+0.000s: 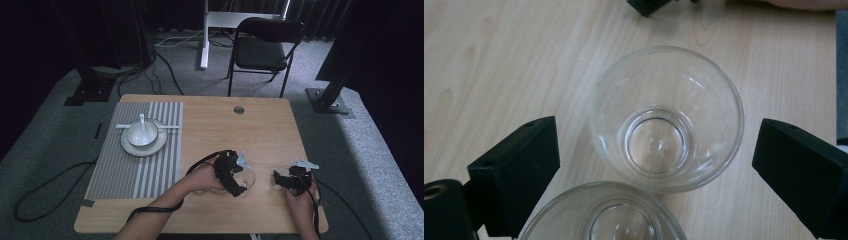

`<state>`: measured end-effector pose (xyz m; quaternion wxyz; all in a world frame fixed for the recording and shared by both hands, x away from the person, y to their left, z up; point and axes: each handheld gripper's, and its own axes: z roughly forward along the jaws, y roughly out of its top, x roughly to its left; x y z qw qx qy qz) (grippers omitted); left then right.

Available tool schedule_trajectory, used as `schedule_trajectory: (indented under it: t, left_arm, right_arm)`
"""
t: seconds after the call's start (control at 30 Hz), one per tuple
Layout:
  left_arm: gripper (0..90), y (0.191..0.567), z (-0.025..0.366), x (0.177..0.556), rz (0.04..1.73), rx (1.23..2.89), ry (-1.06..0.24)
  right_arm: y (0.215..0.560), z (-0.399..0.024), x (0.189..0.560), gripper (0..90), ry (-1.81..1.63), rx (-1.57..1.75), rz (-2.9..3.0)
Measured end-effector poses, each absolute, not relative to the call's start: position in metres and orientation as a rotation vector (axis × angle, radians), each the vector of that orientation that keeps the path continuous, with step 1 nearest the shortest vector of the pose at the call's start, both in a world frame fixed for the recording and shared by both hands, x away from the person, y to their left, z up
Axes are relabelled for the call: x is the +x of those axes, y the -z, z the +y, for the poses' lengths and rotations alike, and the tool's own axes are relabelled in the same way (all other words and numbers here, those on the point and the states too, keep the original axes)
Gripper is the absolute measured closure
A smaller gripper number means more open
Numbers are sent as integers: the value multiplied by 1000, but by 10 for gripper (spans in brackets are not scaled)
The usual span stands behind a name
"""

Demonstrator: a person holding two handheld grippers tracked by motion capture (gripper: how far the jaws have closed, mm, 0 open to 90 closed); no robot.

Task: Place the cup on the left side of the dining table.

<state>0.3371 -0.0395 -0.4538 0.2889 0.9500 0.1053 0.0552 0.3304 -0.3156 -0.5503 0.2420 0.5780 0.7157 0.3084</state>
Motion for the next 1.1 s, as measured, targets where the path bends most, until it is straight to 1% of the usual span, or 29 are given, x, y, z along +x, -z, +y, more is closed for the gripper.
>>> schedule_trajectory:
  t: [0.2, 0.4, 0.57, 0.63, 0.73, 0.8, 0.87, 0.9, 1.1]
  left_arm:
    - [55, 458, -48, 338, 289, 2565, -151]
    - [55, 460, -53, 340, 291, 2596, -116]
    - [56, 461, -60, 341, 299, 2632, -142]
    - [56, 462, -61, 342, 298, 2632, -128]
    - [82, 464, -63, 343, 297, 2639, -125]
    - [139, 465, -64, 342, 287, 2643, -140]
    - [164, 466, -65, 340, 278, 2653, -142]
    - [180, 467, -66, 339, 265, 2664, -162]
    - [184, 468, -67, 339, 296, 2658, -161]
  right_arm:
    - [550, -316, 330, 118, -844, 1582, 1956]
    - [550, -316, 330, 118, -844, 1582, 1956]
    - [550, -315, 330, 118, -844, 1582, 1956]
    - [550, -316, 330, 118, -844, 1581, 1956]
    - [550, -316, 330, 118, -844, 1582, 1956]
    - [550, -316, 330, 118, -844, 1582, 1957]
    - [550, -316, 330, 118, -844, 1581, 1956]
    - [550, -315, 330, 118, -844, 1582, 1956]
    - [550, -316, 330, 118, -844, 1581, 1956]
